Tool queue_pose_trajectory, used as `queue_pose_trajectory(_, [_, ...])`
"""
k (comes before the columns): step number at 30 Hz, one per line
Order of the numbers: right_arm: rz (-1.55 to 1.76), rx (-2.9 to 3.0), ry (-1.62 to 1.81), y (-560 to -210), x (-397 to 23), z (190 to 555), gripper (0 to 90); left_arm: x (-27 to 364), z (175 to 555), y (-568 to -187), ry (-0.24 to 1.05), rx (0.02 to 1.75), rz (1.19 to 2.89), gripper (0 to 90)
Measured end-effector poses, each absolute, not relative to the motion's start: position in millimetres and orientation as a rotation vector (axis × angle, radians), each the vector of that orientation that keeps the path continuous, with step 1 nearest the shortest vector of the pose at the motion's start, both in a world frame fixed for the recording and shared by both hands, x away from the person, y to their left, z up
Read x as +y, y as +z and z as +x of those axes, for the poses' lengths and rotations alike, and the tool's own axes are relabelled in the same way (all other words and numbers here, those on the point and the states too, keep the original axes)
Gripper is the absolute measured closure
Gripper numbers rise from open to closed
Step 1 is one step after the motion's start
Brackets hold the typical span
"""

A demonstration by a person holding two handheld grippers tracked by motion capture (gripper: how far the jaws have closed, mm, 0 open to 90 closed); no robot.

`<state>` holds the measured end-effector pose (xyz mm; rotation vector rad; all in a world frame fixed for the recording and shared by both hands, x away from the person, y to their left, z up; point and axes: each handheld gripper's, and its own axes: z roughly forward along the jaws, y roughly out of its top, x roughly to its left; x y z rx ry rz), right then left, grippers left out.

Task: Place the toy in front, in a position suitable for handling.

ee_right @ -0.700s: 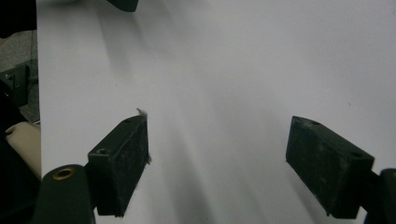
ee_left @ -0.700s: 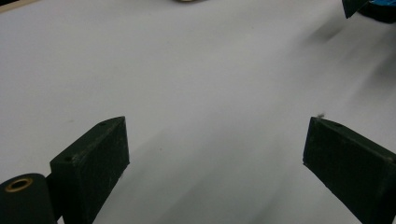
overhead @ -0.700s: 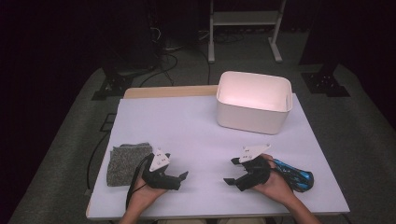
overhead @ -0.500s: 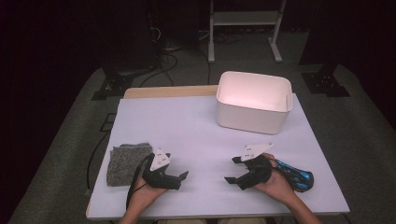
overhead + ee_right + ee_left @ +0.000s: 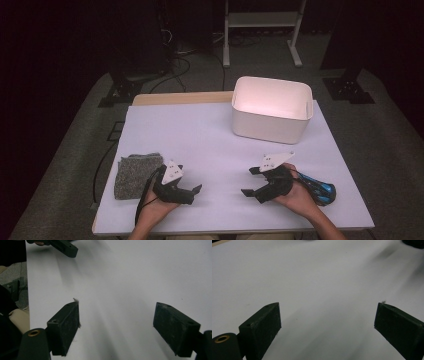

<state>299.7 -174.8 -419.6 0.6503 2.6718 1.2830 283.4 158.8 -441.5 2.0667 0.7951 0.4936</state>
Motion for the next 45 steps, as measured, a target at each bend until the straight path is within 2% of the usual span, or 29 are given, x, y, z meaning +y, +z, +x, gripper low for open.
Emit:
queue_pose_trajectory(10, [0.665, 2.708, 1.282, -415.7, -183.6, 299.3, 20.1, 161.1, 284.0, -441.1, 0.498, 0.792, 2.069, 6.4])
queue_pose_trajectory(45, [0.816, 2.691, 1.088, -379.0, -278.4, 291.2, 18.6, 163.3, 284.6, -442.8, 0.492, 0.807, 2.069, 6.4])
